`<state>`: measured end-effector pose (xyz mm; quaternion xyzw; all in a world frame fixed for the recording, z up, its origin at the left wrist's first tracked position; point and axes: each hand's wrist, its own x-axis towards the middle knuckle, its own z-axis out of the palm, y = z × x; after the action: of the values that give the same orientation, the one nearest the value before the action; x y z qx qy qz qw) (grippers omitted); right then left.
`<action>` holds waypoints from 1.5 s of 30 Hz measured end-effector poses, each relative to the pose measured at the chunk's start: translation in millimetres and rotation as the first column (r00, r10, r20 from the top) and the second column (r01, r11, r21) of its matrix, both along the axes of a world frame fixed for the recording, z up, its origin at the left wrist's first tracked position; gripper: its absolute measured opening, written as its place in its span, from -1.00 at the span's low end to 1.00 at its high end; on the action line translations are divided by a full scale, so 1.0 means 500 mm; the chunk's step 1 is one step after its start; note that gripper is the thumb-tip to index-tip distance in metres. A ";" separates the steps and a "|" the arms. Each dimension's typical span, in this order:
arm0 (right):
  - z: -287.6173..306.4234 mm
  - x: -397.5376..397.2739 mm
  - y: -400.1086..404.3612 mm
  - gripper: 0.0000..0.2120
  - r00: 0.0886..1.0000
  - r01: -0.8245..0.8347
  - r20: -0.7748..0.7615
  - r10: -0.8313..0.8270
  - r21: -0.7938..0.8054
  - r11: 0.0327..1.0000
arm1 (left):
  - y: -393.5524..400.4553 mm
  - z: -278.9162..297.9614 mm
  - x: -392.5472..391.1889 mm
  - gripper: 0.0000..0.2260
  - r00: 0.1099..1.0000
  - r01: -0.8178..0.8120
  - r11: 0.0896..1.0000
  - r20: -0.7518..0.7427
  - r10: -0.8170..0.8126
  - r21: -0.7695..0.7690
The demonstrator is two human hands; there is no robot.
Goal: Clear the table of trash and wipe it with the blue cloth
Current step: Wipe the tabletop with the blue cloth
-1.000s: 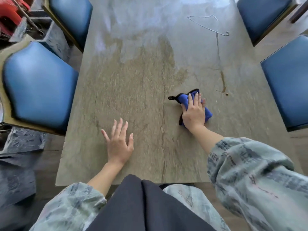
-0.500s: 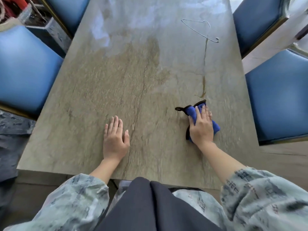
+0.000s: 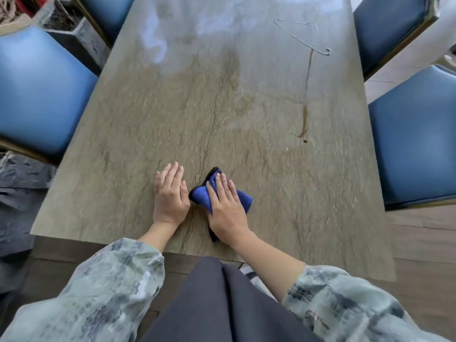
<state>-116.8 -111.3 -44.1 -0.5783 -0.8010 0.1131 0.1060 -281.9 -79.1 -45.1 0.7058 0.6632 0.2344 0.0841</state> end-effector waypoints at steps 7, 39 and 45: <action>-0.003 0.216 -0.076 -0.48 0.925 0.374 -0.058 -0.375 -0.024 0.927 | -0.030 0.031 0.000 -0.74 0.998 0.001 0.992 0.058 -0.009 0.126; 0.011 0.424 -0.192 -0.47 0.995 0.101 -0.012 -0.102 -0.061 0.993 | -0.212 0.028 0.277 -0.72 0.981 -0.094 0.989 0.158 0.112 -0.116; 0.017 0.649 -0.193 -0.48 0.990 -0.137 0.006 0.138 -0.040 0.990 | -0.219 0.023 0.448 -0.73 0.968 -0.191 0.976 0.145 0.205 -0.106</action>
<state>207.9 -207.6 -35.8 -0.5242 -0.8370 0.1336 0.0828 -57.9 -188.5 -33.7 0.6109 0.7319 0.2655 0.1436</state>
